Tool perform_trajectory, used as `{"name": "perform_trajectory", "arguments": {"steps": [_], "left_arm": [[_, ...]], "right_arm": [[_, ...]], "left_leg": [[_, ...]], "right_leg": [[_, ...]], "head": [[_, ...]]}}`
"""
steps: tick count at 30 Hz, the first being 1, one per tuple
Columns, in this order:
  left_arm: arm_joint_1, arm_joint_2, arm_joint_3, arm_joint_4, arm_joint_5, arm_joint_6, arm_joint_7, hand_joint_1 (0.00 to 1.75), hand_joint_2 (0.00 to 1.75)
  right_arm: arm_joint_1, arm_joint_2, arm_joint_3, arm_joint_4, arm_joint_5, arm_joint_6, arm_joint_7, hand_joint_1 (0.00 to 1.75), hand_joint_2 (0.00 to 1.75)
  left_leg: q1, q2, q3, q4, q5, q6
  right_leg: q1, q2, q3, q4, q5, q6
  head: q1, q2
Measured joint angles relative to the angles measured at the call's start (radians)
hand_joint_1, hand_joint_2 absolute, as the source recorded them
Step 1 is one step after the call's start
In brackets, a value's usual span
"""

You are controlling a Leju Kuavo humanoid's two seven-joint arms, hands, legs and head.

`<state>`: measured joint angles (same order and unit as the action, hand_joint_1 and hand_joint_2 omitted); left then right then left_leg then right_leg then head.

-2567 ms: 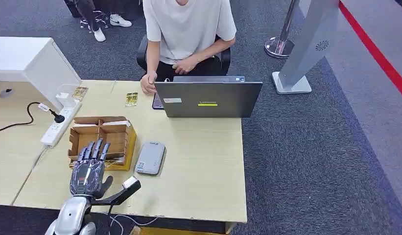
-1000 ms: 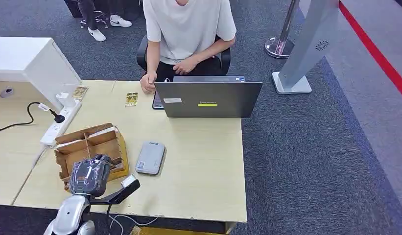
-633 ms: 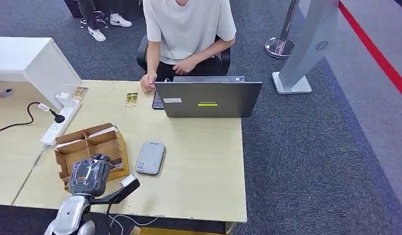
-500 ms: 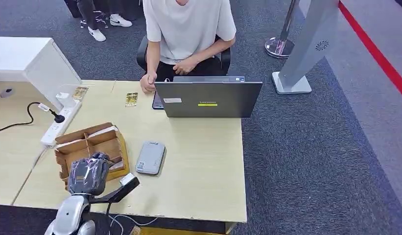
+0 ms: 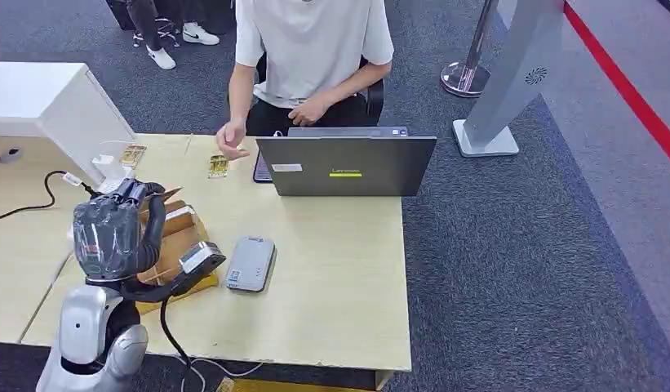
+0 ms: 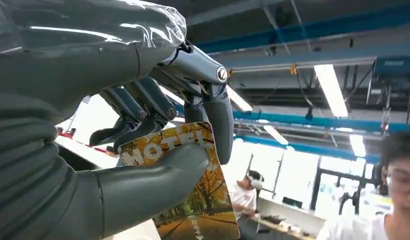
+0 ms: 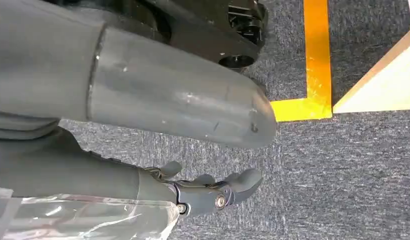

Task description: Pass the card to the sensor for recognition and then transmit it.

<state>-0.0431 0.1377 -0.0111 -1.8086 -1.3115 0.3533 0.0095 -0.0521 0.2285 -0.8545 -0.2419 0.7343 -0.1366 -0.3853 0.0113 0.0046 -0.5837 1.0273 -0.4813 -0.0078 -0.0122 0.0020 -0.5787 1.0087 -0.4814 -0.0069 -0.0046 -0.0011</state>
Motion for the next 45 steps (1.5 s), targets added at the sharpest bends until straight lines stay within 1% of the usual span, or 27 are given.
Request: {"name": "perform_trajectory", "arguments": {"steps": [2,3,4,5,6,8,9,12,14,16,19,20,24,29,31,36,43,45], "left_arm": [[-0.015,0.003,0.000,-0.016,-0.006,0.006,-0.003,1.75,1.75],[-0.031,0.004,-0.001,-0.014,-0.030,0.018,-0.003,1.75,1.75],[-0.064,0.006,-0.001,-0.004,-0.079,0.059,0.000,1.75,1.75],[-0.116,0.007,-0.001,0.032,-0.146,0.125,0.012,1.75,1.75],[-0.173,0.010,-0.001,0.094,-0.197,0.181,0.025,1.75,1.75],[-0.288,0.019,-0.001,0.230,-0.200,0.244,0.048,1.75,1.75],[-0.329,0.026,-0.001,0.290,-0.201,0.255,0.060,1.75,1.75],[-0.448,0.057,-0.031,0.481,-0.201,0.256,0.168,1.75,1.75],[-0.512,0.073,-0.064,0.599,-0.201,0.264,0.208,1.75,1.75],[-0.555,0.079,-0.089,0.684,-0.201,0.267,0.211,1.75,1.75],[-0.593,0.082,-0.107,0.760,-0.201,0.273,0.216,1.75,1.75],[-0.599,0.082,-0.109,0.774,-0.201,0.273,0.216,0.00,1.75],[-0.603,0.080,-0.110,0.813,-0.199,0.267,0.187,0.00,1.75],[-0.604,0.080,-0.110,0.832,-0.199,0.266,0.183,0.00,1.75],[-0.604,0.080,-0.110,0.835,-0.199,0.267,0.169,0.00,1.75],[-0.600,0.078,-0.102,0.835,-0.200,0.277,0.110,0.00,1.75],[-0.581,0.074,-0.074,0.832,-0.200,0.280,0.089,0.00,1.75],[-0.566,0.075,-0.069,0.816,-0.198,0.287,0.069,0.00,1.75]], "right_arm": [[0.000,0.001,-0.003,0.000,0.010,0.002,0.000,0.00,0.00],[-0.001,0.002,-0.003,0.000,0.018,0.003,0.004,0.00,0.00],[-0.003,0.002,-0.002,0.000,0.039,0.008,0.010,0.00,0.00],[-0.008,0.002,0.003,0.001,0.058,0.015,0.022,0.00,0.00],[-0.015,0.003,0.011,0.002,0.069,0.018,0.039,0.00,0.00],[-0.035,0.010,0.021,0.002,0.081,0.018,0.062,0.00,0.00],[-0.042,0.013,0.026,0.002,0.082,0.018,0.063,0.00,0.00],[-0.053,0.018,0.039,0.004,0.082,0.021,0.062,0.00,0.00],[-0.055,0.019,0.043,0.004,0.081,0.022,0.061,0.00,0.00],[-0.056,0.019,0.048,0.004,0.080,0.021,0.059,0.00,0.00],[-0.056,0.020,0.052,0.005,0.072,0.019,0.058,0.00,0.00],[-0.056,0.020,0.052,0.005,0.071,0.018,0.056,0.00,0.00],[-0.056,0.020,0.054,0.005,0.064,0.019,0.052,0.00,0.00],[-0.056,0.020,0.055,0.005,0.063,0.019,0.052,0.00,0.00],[-0.056,0.020,0.055,0.005,0.063,0.019,0.052,0.00,0.00],[-0.056,0.020,0.056,0.005,0.058,0.018,0.052,0.00,0.00],[-0.055,0.020,0.056,0.005,0.050,0.017,0.051,0.00,0.00],[-0.054,0.020,0.055,0.005,0.041,0.016,0.049,0.00,0.00]], "left_leg": [[0.000,-0.001,0.000,0.000,0.000,0.000],[0.000,-0.001,0.000,0.000,0.000,0.000],[0.000,-0.002,-0.001,0.000,0.000,0.000],[0.000,-0.003,-0.001,0.000,0.002,0.000],[0.000,-0.005,-0.001,0.000,0.002,-0.001],[0.000,-0.005,-0.001,0.000,0.005,-0.002],[0.000,-0.004,0.000,0.000,0.005,-0.003],[0.001,-0.003,0.000,0.000,0.008,-0.003],[0.000,-0.003,0.000,0.000,0.008,-0.003],[0.000,-0.003,-0.001,0.000,0.008,-0.004],[0.000,-0.003,-0.001,0.000,0.008,-0.003],[0.000,-0.003,-0.001,0.000,0.008,-0.003],[0.000,-0.002,-0.002,0.000,0.007,-0.003],[0.000,-0.002,-0.002,0.000,0.008,-0.003],[0.000,-0.002,-0.002,0.000,0.008,-0.003],[0.000,-0.002,-0.002,0.000,0.008,-0.003],[0.000,-0.002,-0.002,0.000,0.007,-0.003],[0.000,-0.002,-0.003,0.000,0.007,-0.003]], "right_leg": [[0.000,-0.001,0.000,0.000,0.000,0.000],[0.000,-0.001,-0.001,0.000,0.000,0.000],[0.000,-0.001,-0.001,0.000,0.000,0.000],[0.000,-0.003,0.000,0.000,0.000,0.000],[0.000,-0.005,0.000,0.000,0.001,0.000],[0.000,-0.005,0.001,0.000,0.003,-0.001],[0.000,-0.004,0.000,0.001,0.004,-0.003],[0.000,-0.002,-0.001,0.001,0.007,-0.003],[0.000,-0.002,-0.001,0.001,0.007,-0.002],[0.000,-0.001,-0.001,0.001,0.007,-0.002],[0.000,-0.001,-0.001,0.001,0.007,-0.002],[0.000,-0.001,-0.001,0.001,0.007,-0.002],[0.000,-0.001,-0.002,0.001,0.007,-0.002],[0.000,-0.001,-0.002,0.001,0.007,-0.002],[0.000,-0.001,-0.002,0.001,0.007,-0.002],[0.000,-0.001,-0.002,0.001,0.007,-0.002],[0.000,-0.001,-0.002,0.001,0.007,-0.002],[0.000,-0.001,-0.002,0.001,0.007,-0.002]], "head": [[0.000,0.000],[0.000,0.000],[0.000,0.000],[0.000,0.000],[0.000,0.000],[0.001,0.000],[0.000,0.000],[-0.001,0.000],[-0.001,0.000],[-0.001,0.000],[-0.001,0.000],[-0.001,0.000],[-0.001,0.000],[-0.001,0.000],[-0.001,0.000],[-0.001,0.000],[-0.001,0.000],[-0.001,0.000]]}}
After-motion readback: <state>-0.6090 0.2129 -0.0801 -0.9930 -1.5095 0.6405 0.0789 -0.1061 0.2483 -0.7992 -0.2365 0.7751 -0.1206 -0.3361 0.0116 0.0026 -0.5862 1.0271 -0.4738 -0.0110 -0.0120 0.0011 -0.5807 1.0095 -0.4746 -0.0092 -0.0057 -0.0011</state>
